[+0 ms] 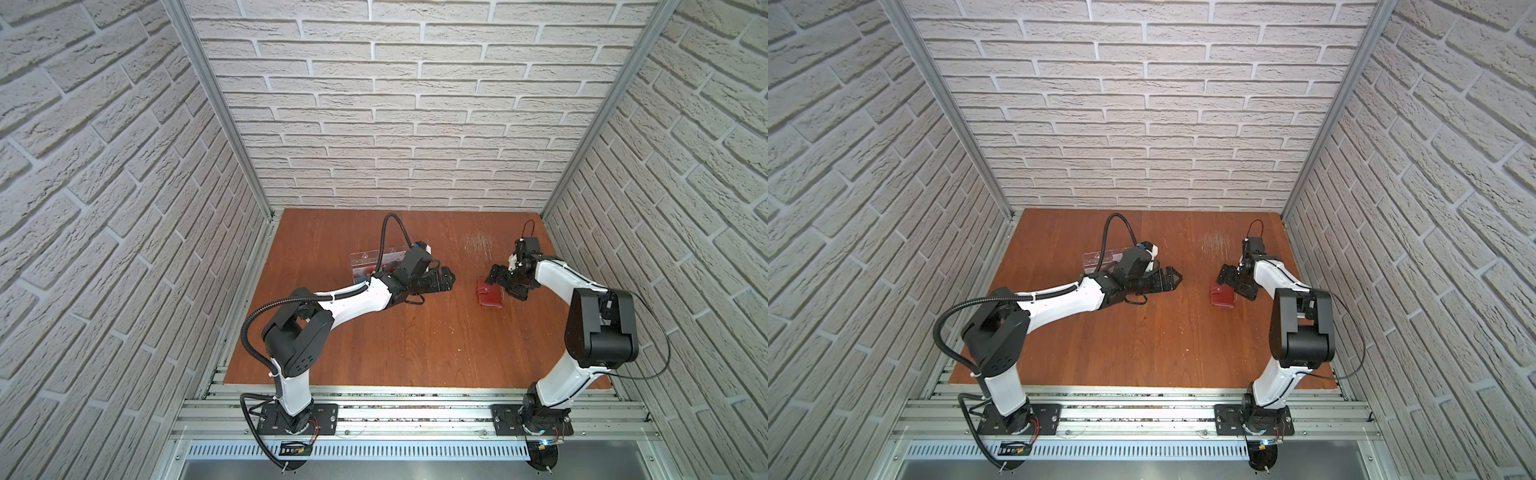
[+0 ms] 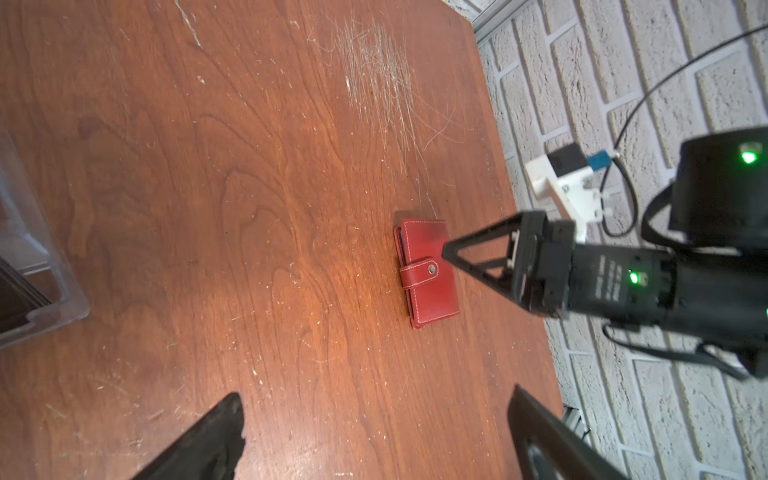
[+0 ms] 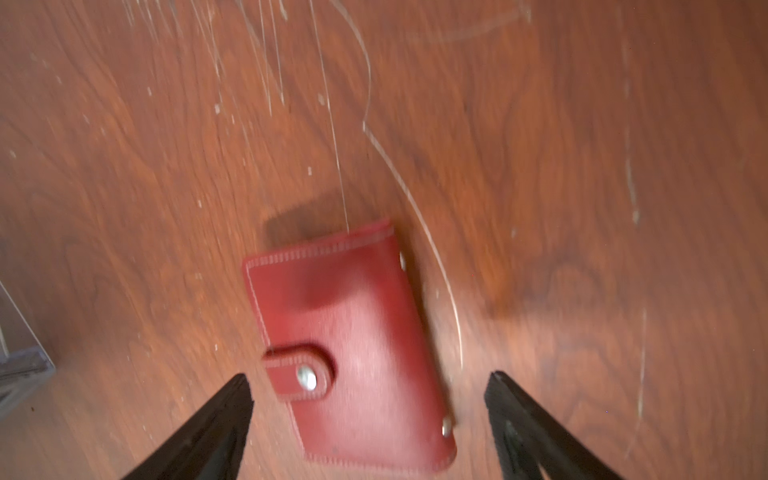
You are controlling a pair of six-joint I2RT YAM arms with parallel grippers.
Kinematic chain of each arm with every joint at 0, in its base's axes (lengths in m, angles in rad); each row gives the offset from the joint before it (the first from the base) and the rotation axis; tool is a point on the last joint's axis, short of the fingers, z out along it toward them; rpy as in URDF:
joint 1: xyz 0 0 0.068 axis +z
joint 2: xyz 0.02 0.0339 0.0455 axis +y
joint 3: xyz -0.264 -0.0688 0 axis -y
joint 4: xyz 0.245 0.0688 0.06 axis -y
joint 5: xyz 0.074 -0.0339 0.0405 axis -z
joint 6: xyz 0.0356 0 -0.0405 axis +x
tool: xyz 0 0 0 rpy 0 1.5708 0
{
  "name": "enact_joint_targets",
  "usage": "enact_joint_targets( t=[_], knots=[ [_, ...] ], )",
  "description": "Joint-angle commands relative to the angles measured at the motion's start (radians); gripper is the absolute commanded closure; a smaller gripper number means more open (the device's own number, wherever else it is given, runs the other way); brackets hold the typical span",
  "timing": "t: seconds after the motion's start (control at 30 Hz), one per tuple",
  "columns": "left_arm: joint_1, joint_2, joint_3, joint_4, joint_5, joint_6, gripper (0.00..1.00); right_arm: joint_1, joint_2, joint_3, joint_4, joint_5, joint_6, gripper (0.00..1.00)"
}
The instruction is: Take the credit cards out of the card holder
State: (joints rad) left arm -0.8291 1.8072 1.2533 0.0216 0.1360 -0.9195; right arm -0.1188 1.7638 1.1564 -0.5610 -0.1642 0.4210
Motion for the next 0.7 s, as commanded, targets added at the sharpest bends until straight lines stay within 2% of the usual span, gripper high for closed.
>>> enact_joint_targets(
  t=[0.0, 0.33, 0.67],
  knots=[
    [0.014, -0.013, 0.026, 0.000, 0.026, 0.027, 0.02, 0.008, 0.047, 0.038, 0.011, -0.035, 0.002, 0.16],
    [0.028, -0.006, 0.011, 0.016, 0.048, 0.020, 0.02, 0.071, 0.061, 0.009, 0.033, -0.042, 0.001, 0.24],
    [0.033, -0.038, -0.045, 0.023, 0.037, -0.010, 0.02, 0.258, 0.005, -0.075, 0.073, -0.054, 0.048, 0.29]
  ],
)
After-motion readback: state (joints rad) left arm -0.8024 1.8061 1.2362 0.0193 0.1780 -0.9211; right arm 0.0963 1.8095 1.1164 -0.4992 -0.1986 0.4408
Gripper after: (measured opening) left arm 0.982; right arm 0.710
